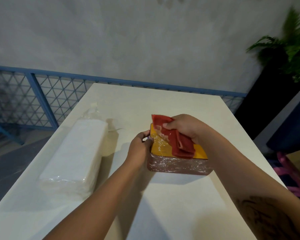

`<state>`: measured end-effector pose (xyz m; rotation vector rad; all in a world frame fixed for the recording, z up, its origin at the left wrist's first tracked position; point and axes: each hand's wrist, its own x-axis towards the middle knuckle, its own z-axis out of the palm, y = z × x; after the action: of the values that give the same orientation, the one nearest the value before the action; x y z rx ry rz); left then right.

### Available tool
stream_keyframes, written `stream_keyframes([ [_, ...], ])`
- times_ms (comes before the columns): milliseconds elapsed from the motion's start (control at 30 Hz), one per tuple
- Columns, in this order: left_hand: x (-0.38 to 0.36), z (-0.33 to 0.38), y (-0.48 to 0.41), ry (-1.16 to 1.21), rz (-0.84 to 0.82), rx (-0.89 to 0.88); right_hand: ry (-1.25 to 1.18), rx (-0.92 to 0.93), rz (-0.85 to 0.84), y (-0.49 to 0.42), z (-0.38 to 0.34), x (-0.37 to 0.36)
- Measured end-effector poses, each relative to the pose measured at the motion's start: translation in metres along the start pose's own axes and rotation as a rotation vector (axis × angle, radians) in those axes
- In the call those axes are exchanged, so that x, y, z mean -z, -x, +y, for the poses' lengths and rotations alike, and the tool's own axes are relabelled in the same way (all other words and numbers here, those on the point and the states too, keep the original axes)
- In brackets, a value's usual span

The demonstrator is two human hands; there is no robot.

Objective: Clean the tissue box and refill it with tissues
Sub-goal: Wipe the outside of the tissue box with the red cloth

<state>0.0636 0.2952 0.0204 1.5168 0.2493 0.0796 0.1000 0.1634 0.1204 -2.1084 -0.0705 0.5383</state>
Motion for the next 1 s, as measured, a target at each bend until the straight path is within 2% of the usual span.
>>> stream_keyframes([
  [67,0.001,0.002,0.000,-0.082,0.005,0.005,-0.121,-0.031,0.124,0.000,0.003,0.012],
  [100,0.001,0.003,0.000,-0.123,0.008,0.007,-0.102,-0.037,0.207,-0.003,0.005,0.018],
  [167,0.001,0.002,0.000,-0.159,0.006,0.011,0.046,-0.034,0.346,-0.011,0.011,0.024],
  [233,0.001,0.000,0.000,-0.169,0.004,0.009,0.180,-0.038,0.380,-0.016,0.016,0.023],
  [633,0.005,-0.001,-0.004,-0.138,-0.039,-0.014,0.626,0.097,0.219,-0.037,-0.002,-0.016],
  [1000,0.003,0.000,0.000,-0.044,-0.027,-0.008,0.692,0.173,0.039,-0.031,-0.013,-0.030],
])
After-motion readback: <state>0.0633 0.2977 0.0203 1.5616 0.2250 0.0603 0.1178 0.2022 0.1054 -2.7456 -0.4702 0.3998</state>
